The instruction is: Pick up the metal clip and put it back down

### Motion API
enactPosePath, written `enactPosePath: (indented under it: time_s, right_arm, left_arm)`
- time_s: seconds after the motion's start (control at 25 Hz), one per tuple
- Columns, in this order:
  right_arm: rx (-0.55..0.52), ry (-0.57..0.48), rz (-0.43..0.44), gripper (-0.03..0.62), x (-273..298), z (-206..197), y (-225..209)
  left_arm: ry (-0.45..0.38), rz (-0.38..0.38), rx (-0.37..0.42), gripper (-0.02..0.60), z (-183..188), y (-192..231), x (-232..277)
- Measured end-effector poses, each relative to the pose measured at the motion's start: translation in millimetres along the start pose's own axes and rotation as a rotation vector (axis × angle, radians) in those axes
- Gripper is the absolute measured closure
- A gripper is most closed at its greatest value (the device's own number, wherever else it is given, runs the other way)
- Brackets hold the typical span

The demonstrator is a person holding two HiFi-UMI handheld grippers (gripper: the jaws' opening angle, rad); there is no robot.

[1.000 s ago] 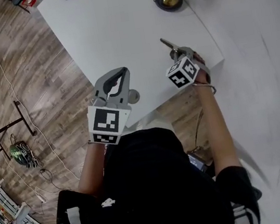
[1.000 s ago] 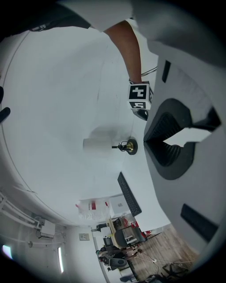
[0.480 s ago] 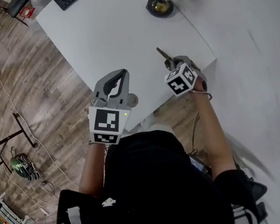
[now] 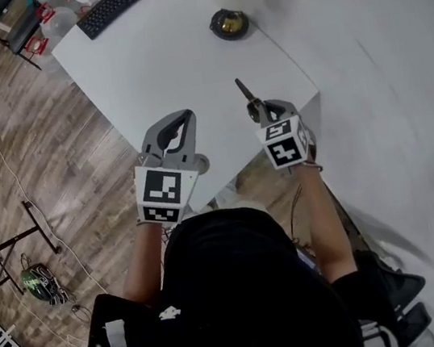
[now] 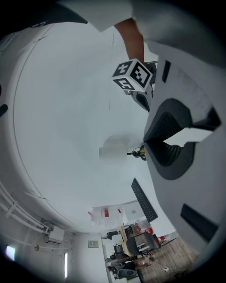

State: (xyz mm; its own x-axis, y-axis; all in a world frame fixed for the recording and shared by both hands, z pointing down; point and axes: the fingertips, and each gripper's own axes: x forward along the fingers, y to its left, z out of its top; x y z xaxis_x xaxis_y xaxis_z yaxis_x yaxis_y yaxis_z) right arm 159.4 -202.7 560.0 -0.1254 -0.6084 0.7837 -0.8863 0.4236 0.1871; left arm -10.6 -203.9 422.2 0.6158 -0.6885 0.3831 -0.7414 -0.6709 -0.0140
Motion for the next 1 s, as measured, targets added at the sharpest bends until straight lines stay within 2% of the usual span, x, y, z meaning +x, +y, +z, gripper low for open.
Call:
enactPosePath:
  time_s: [0.16, 0.64, 1.0]
  right_arm:
    - [0.075, -0.109, -0.024, 0.556, -34.3, 18.1, -3.3]
    - [0.165, -0.424, -0.18, 0.556, -148.6, 71.2, -23.2]
    - [0.165, -0.578, -0.254, 0.556, -214.7, 100.4, -32.8]
  left_arm:
    - [-0.03, -0.004, 0.02, 0.557, 12.7, -2.6, -5.6]
    - [-0.146, -0.03, 0.091, 0.557, 62.5, -16.7, -23.8]
    - [-0.25, -0.037, 0.127, 0.557, 107.8, -28.4, -43.9]
